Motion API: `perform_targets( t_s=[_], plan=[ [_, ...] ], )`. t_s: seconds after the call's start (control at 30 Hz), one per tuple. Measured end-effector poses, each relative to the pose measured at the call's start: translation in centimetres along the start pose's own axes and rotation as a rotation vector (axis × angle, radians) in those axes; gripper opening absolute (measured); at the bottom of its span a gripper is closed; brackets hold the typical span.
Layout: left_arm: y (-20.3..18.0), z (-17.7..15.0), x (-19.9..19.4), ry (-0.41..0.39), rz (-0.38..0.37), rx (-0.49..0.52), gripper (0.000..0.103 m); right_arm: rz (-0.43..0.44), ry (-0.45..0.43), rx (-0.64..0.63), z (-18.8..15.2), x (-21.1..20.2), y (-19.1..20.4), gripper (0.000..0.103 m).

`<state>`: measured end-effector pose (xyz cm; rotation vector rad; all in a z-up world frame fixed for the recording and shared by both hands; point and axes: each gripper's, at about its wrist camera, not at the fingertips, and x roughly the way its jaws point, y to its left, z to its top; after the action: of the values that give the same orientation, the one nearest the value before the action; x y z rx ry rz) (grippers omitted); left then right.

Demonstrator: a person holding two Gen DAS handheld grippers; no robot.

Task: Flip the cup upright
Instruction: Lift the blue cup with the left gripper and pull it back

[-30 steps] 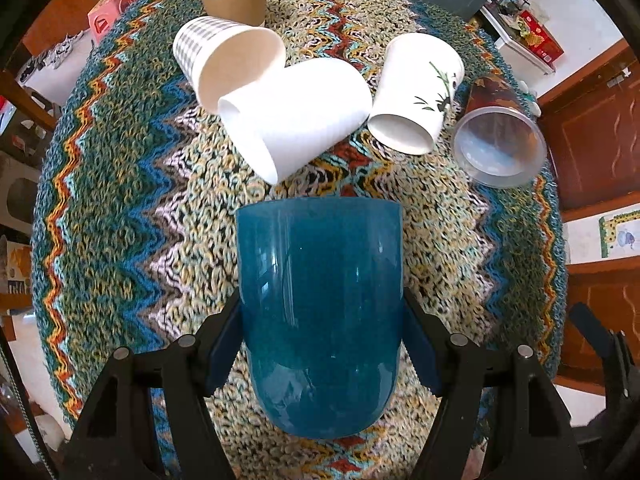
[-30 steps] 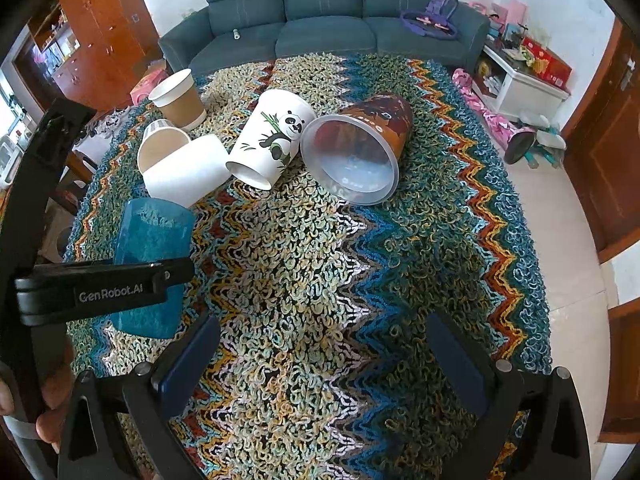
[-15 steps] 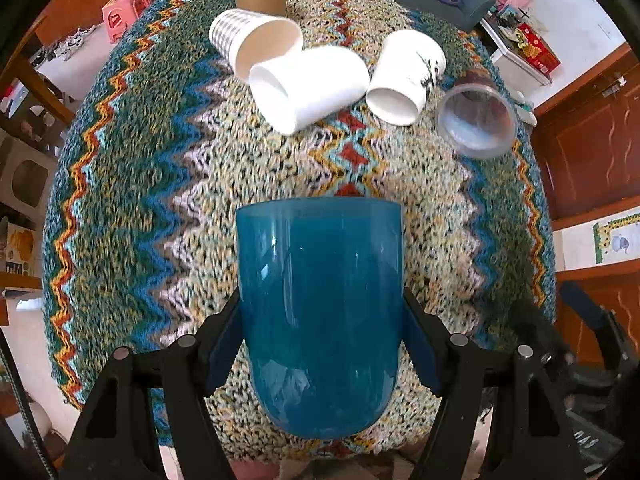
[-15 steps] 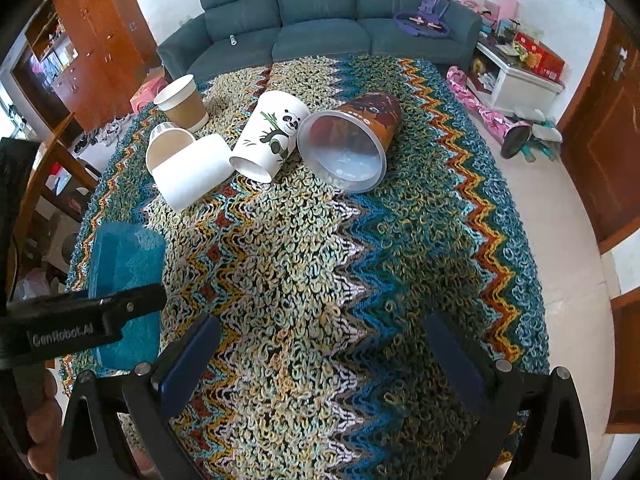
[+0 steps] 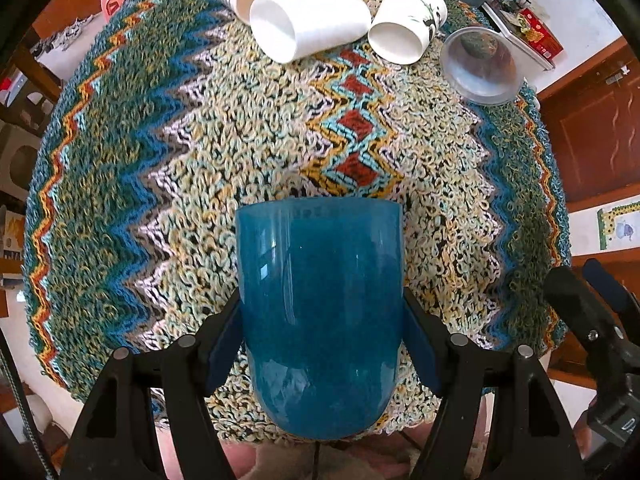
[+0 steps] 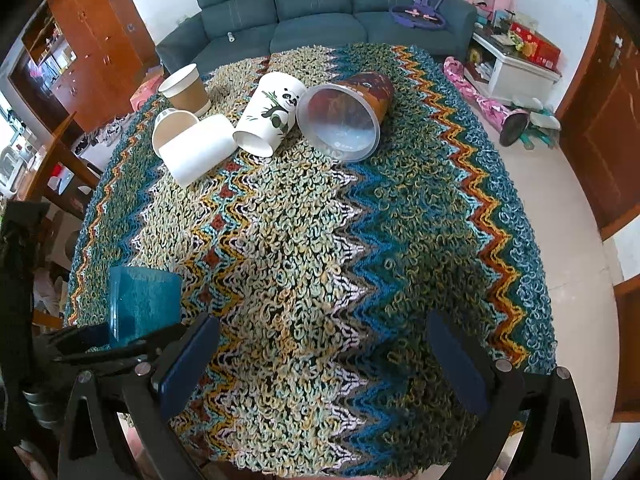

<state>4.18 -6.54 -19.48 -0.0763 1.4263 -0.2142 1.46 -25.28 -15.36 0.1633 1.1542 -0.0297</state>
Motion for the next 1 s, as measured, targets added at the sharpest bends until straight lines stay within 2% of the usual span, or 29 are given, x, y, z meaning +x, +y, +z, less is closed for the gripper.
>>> perform_targets(
  t_s=[0.33, 0.53, 0.67, 0.77, 1.0],
  plan=[
    [0.2, -0.1, 1.4, 0.024, -0.009, -0.041, 0.076, 0.0, -0.005, 0.006, -0.8, -0.4, 0.2, 0.103],
    [0.5, -0.1, 1.2, -0.006, 0.005, -0.063, 0.076, 0.002, -0.009, 0.007, -1.1, -0.5, 0.4, 0.103],
    [1.3, -0.4, 1.3, 0.016, -0.007, -0.09, 0.076, 0.003, -0.012, 0.007, -1.3, -0.6, 0.5, 0.103],
    [1.6, -0.5, 1.2, 0.018, -0.007, -0.09, 0.085, 0.004, -0.015, 0.006, -1.3, -0.8, 0.6, 0.103],
    [1.5, -0.7, 0.3, 0.008, 0.01, -0.073, 0.089, 0.001, -0.027, 0.0, -1.4, -1.2, 0.8, 0.103]
  ],
)
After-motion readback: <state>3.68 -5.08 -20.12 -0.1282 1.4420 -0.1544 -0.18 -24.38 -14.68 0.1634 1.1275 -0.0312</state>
